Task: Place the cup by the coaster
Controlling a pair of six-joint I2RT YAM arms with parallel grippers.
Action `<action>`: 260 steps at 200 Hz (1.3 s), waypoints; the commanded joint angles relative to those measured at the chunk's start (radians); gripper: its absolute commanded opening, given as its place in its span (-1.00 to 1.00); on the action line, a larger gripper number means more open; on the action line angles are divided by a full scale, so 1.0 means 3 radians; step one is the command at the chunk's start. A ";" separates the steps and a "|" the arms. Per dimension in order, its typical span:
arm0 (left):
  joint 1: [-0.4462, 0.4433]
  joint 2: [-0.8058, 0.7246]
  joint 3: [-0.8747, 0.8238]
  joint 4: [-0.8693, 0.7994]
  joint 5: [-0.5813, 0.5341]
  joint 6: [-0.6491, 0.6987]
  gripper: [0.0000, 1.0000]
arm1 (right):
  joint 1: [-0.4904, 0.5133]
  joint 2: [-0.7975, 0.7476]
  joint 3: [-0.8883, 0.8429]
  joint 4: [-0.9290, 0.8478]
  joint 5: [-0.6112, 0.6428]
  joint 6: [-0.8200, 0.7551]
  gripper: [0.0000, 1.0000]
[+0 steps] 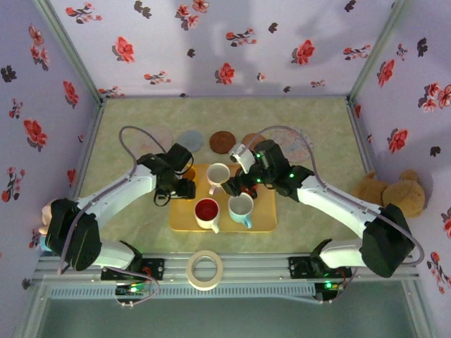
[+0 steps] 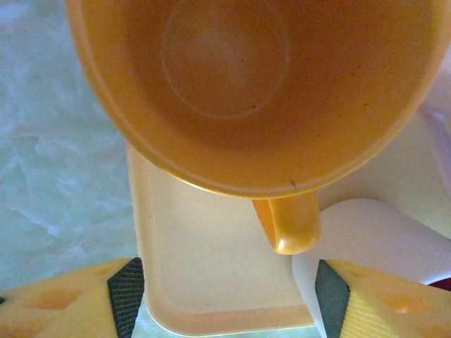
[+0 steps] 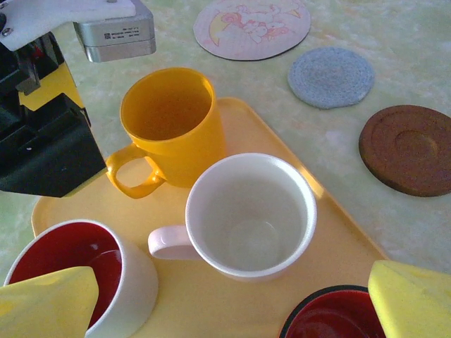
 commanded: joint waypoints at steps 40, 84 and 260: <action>0.0107 -0.0020 -0.0055 -0.0169 -0.0044 0.0187 0.35 | -0.0006 -0.0029 0.0111 -0.0043 0.0058 -0.0062 0.99; 0.0116 -0.0114 -0.0025 -0.0022 0.0273 0.0342 0.36 | -0.0009 0.0014 0.0116 -0.0018 0.0027 -0.0047 0.99; 0.0118 0.0115 -0.0022 -0.0042 0.0089 0.0338 0.44 | -0.0049 0.0001 0.0101 -0.0047 -0.0003 -0.0105 0.99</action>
